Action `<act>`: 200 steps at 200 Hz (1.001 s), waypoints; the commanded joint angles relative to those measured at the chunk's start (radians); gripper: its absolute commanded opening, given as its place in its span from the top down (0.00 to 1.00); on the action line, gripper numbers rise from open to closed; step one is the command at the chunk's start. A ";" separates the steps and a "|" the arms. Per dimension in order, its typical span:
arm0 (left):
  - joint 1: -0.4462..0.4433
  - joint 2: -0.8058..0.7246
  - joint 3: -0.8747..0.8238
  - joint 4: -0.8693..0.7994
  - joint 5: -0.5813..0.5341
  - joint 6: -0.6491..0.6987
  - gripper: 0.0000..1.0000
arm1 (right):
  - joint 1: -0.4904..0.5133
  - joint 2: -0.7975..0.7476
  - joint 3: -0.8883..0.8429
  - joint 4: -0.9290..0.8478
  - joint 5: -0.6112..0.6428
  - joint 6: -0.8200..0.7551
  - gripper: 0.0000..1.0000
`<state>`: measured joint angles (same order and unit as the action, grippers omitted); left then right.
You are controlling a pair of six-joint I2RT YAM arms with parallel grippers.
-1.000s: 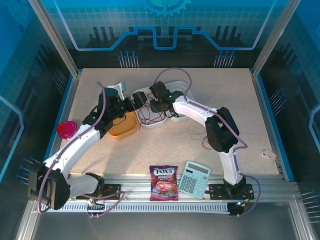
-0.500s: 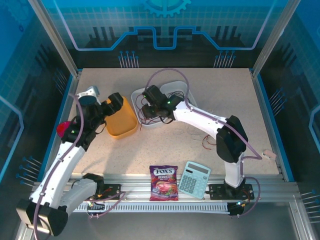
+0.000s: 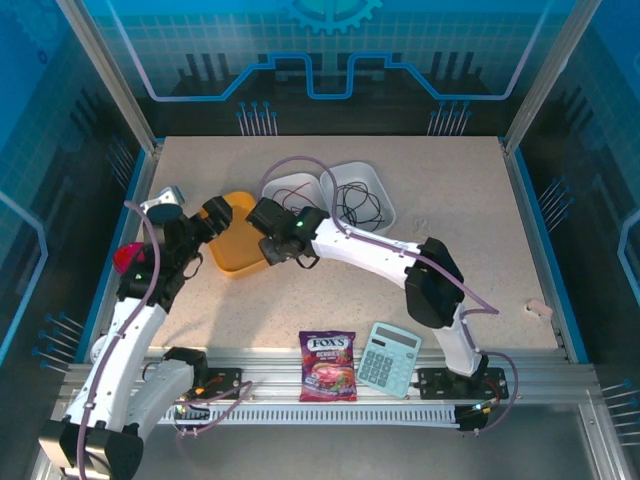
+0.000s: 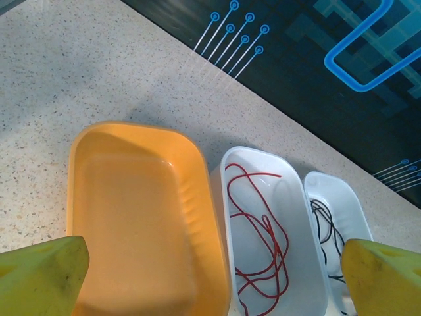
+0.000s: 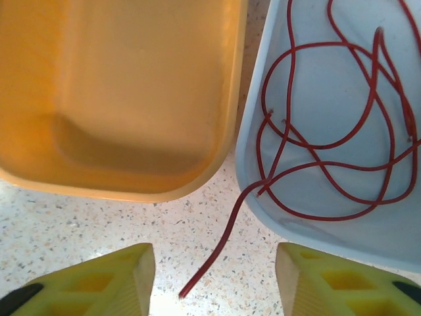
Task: Untangle the cables
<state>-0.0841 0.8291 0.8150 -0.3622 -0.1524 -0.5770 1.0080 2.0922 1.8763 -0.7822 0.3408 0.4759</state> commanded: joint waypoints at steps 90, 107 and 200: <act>0.018 -0.016 -0.035 0.020 0.029 -0.024 0.01 | -0.004 0.104 0.095 -0.153 0.042 0.033 0.70; 0.018 -0.017 -0.034 0.022 0.030 -0.024 0.01 | -0.014 0.103 0.089 -0.149 0.025 0.038 0.72; 0.021 -0.016 -0.038 0.031 0.030 -0.032 0.01 | -0.071 0.038 0.039 -0.149 0.016 0.034 1.00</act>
<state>-0.0738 0.8280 0.7879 -0.3603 -0.1410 -0.6010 0.9653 2.1799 1.9373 -0.9077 0.3573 0.5083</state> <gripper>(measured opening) 0.991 0.060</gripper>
